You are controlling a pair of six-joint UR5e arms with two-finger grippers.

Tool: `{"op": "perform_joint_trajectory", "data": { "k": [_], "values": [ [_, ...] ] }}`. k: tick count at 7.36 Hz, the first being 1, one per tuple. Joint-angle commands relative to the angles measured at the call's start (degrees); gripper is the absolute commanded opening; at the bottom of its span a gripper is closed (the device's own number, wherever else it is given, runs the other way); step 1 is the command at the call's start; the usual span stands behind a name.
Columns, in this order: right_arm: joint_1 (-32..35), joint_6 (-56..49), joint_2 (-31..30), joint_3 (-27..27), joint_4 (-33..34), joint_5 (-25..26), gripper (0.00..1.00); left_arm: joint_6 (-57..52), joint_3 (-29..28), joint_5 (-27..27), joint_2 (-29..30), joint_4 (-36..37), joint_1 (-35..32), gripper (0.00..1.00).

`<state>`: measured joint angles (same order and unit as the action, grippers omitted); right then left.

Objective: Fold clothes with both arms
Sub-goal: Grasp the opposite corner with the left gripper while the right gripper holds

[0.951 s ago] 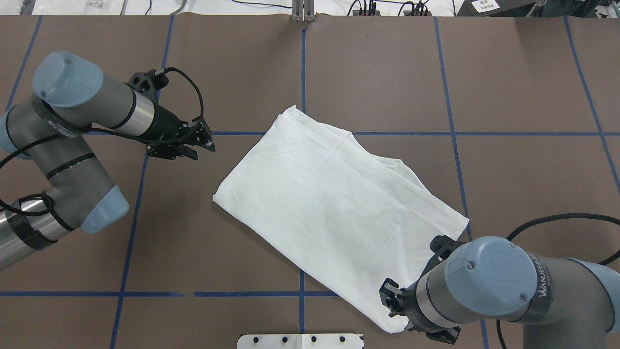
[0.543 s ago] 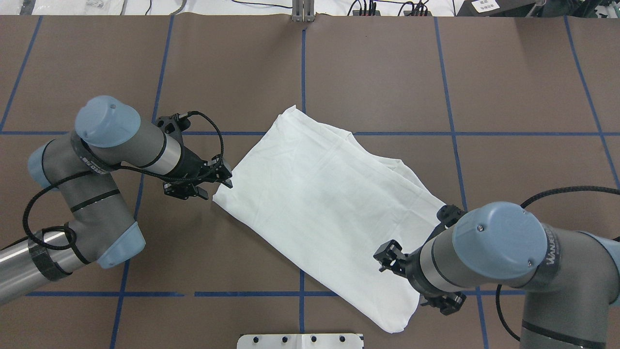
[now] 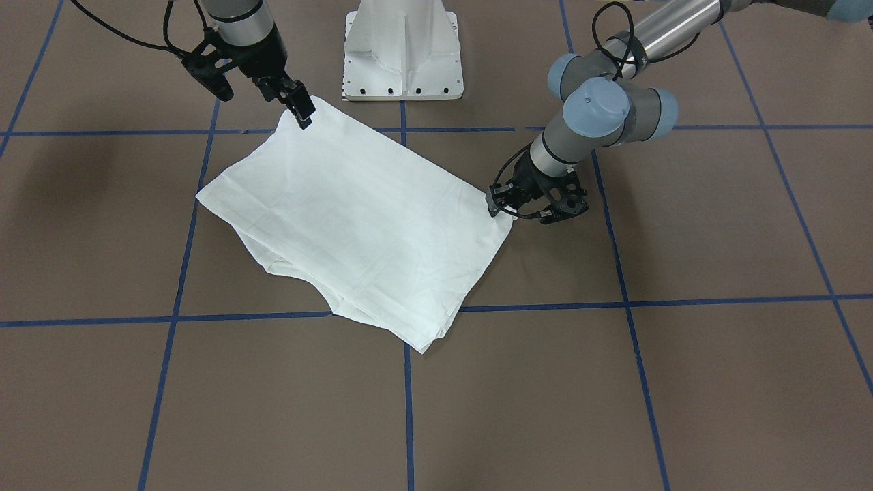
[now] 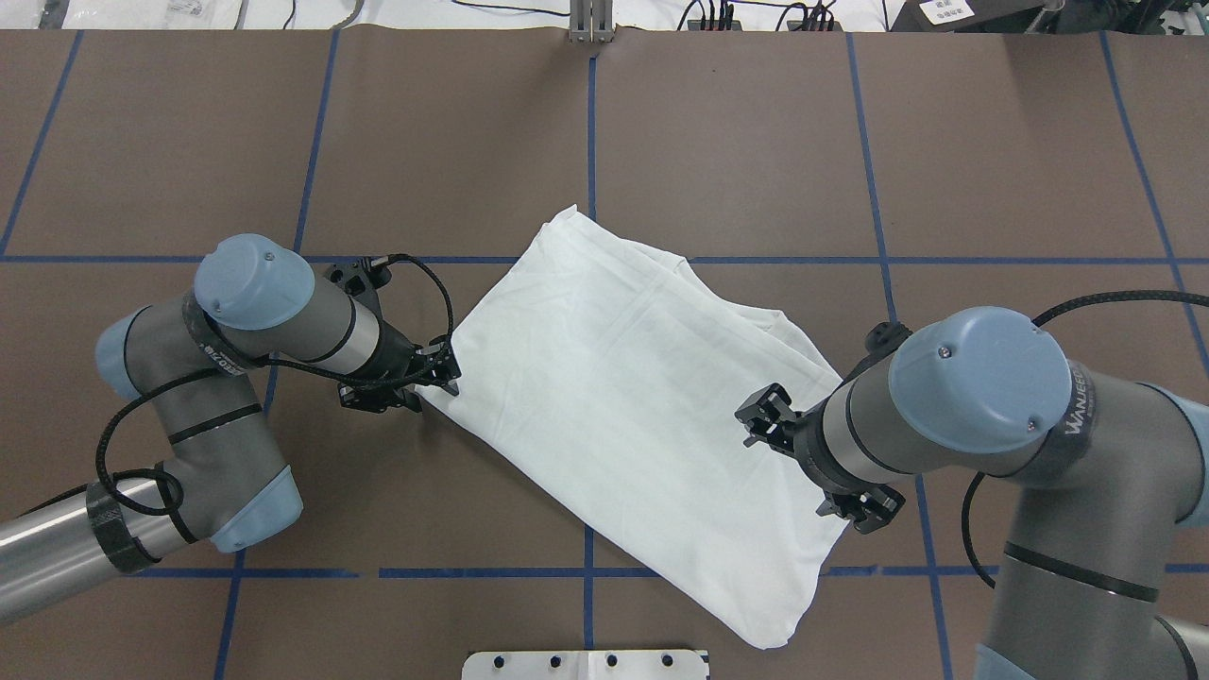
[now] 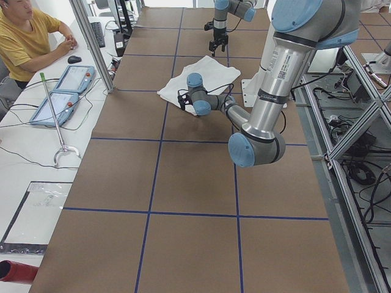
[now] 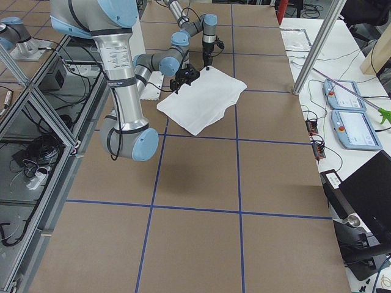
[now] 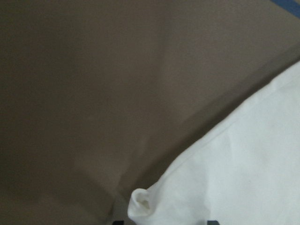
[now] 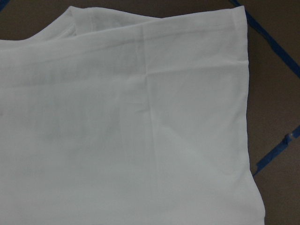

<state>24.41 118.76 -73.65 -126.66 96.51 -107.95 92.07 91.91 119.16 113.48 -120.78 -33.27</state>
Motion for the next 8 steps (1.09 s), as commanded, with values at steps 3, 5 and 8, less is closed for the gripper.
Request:
{"op": "perform_joint_trajectory", "data": {
  "k": [3,5,8],
  "values": [
    [0.12,-0.02,0.00,0.18,0.00,0.02,1.00,-6.71,0.03,-1.74,-0.01,-0.24,-2.41,0.00],
    [0.11,-0.02,0.00,0.27,0.00,0.19,1.00,-13.45,-2.33,-1.65,1.47,-0.68,-7.23,0.00],
    [0.11,-0.02,0.70,0.62,0.00,1.94,1.00,-14.46,-20.03,-2.87,13.47,-8.20,-13.39,0.00]
  ]
}}
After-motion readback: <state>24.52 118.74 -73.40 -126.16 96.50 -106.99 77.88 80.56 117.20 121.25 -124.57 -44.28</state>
